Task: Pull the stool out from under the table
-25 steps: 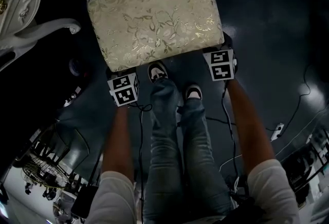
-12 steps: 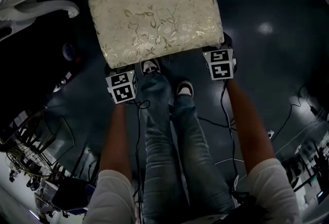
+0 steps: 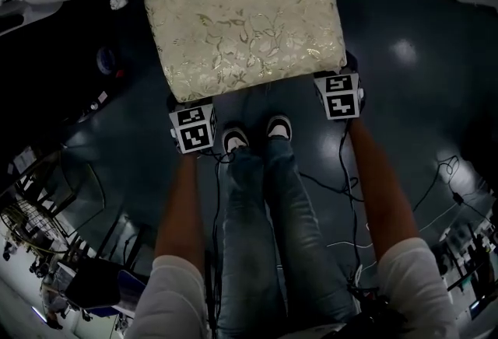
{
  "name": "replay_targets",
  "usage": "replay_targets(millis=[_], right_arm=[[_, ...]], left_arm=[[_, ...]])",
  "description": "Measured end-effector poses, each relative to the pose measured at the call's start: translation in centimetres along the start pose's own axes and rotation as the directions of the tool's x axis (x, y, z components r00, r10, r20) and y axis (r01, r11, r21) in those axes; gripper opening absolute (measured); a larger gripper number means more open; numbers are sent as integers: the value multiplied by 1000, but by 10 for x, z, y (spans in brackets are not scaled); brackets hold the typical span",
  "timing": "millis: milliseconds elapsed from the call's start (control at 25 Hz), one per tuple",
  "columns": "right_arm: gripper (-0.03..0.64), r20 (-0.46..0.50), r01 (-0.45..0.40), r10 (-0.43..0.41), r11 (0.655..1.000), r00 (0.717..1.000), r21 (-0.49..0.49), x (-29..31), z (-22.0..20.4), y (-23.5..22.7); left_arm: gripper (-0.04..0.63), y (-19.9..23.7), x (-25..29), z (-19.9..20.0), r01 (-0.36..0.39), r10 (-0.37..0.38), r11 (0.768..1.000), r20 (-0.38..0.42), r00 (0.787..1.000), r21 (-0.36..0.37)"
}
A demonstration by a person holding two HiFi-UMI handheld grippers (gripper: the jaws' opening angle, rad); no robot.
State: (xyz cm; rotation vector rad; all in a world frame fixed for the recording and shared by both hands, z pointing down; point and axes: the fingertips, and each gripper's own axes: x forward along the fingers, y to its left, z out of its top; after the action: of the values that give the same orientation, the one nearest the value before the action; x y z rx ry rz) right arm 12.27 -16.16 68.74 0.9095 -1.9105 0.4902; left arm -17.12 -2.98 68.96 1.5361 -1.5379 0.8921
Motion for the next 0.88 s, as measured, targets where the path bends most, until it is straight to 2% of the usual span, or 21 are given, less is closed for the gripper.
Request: replay_targets(millis=[200,440,880], right_arm=[[235,30,-3,3,1000,1000,-4,9,4,1],[235,54,18,-19,1000,998,22,8,1,2],[235,4,46,-46,998,999,46,1,-5,6]], left_arm=[[239,5,5,2,-20,20,1000,52,998,-10],[239,7,6,6,-16,15,1000,105,994,11],[239,9,4,6,32,-34,998,38,999,52]])
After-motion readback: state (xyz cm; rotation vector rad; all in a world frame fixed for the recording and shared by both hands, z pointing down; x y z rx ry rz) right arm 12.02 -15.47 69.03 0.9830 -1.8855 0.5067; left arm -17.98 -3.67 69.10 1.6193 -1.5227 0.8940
